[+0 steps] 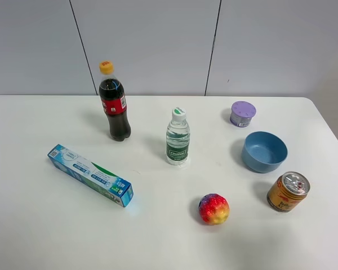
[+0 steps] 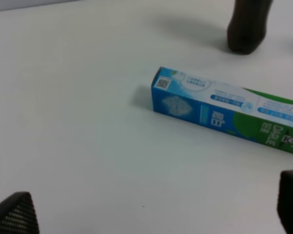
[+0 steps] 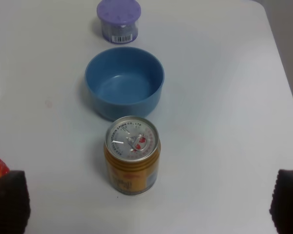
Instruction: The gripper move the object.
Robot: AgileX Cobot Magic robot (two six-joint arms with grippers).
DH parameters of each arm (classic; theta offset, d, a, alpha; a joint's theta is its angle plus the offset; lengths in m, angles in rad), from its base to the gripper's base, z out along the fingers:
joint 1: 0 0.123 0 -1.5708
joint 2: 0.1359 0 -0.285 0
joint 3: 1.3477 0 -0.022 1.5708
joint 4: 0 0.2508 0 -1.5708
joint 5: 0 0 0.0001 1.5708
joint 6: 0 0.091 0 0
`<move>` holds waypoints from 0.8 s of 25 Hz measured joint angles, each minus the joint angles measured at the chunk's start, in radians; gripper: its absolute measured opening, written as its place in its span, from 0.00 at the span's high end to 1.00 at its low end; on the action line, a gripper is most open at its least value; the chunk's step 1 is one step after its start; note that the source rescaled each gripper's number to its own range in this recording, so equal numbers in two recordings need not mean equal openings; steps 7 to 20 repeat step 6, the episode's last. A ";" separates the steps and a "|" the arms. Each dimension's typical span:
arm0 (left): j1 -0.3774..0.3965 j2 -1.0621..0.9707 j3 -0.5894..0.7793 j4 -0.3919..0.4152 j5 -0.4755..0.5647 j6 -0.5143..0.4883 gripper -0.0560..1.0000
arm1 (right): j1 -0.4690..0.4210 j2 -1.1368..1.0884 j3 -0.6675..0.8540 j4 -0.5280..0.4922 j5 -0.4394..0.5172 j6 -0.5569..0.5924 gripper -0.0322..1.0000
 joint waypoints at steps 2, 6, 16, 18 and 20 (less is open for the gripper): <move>-0.011 0.000 0.000 0.000 0.000 0.000 0.00 | 0.000 0.000 0.000 0.000 0.000 0.000 0.00; -0.012 0.000 0.000 0.000 0.000 0.000 0.00 | 0.000 0.000 0.000 0.000 0.000 0.000 0.00; -0.012 0.000 0.000 0.000 0.000 0.000 0.00 | 0.000 0.000 0.000 0.000 0.000 0.000 0.00; -0.012 0.000 0.000 0.000 0.000 0.000 0.00 | 0.000 0.000 0.000 0.000 0.000 0.000 0.00; -0.012 0.000 0.000 0.000 0.000 0.000 0.00 | 0.000 0.000 0.000 0.000 0.000 0.000 0.00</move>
